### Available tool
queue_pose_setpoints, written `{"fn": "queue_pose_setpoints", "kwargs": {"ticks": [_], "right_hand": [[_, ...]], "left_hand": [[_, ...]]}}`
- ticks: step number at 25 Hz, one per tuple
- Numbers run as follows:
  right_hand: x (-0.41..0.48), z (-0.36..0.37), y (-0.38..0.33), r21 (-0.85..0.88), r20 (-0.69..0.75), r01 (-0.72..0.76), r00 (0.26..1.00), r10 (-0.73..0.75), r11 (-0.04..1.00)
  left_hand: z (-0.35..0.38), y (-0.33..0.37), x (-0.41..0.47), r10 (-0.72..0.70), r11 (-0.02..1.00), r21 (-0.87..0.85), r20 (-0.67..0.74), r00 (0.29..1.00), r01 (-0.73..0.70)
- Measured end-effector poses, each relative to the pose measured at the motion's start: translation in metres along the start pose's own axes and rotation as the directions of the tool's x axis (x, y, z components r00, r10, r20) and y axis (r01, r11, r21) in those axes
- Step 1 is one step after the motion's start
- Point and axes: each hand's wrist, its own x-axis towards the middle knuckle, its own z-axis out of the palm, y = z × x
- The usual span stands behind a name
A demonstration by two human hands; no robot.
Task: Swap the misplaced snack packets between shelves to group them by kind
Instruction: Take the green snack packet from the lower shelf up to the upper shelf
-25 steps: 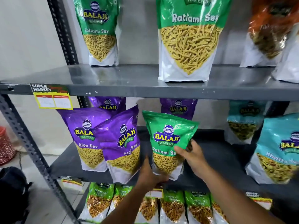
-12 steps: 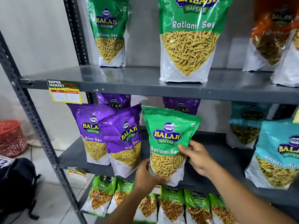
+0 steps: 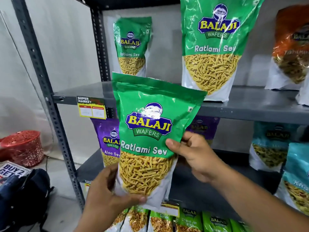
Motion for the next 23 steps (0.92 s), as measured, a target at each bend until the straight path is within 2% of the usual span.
{"fn": "queue_pose_setpoints", "kwargs": {"ticks": [4, 8, 11, 17, 23], "right_hand": [[0.027, 0.039, -0.055, -0.038, 0.022, 0.071, 0.997, -0.070, 0.997], [0.074, 0.072, -0.116, -0.130, -0.008, 0.175, 0.984, -0.178, 0.976], [0.115, 0.090, -0.149, -0.210, -0.033, 0.247, 0.965, -0.259, 0.946], [0.180, 0.106, -0.160, -0.289, -0.127, 0.252, 0.946, -0.298, 0.924], [0.217, 0.100, -0.136, -0.308, -0.214, 0.185, 0.942, -0.258, 0.933]], "left_hand": [[-0.031, 0.052, 0.027, 0.101, 0.994, -0.026, -0.030, 0.994, -0.102], [-0.050, 0.101, 0.086, 0.259, 0.963, 0.090, -0.041, 0.965, -0.254], [-0.062, 0.128, 0.139, 0.330, 0.941, 0.093, -0.037, 0.943, -0.326], [-0.076, 0.129, 0.220, 0.323, 0.943, 0.102, -0.043, 0.946, -0.317], [-0.075, 0.115, 0.254, 0.291, 0.924, 0.245, 0.044, 0.956, -0.293]]}}
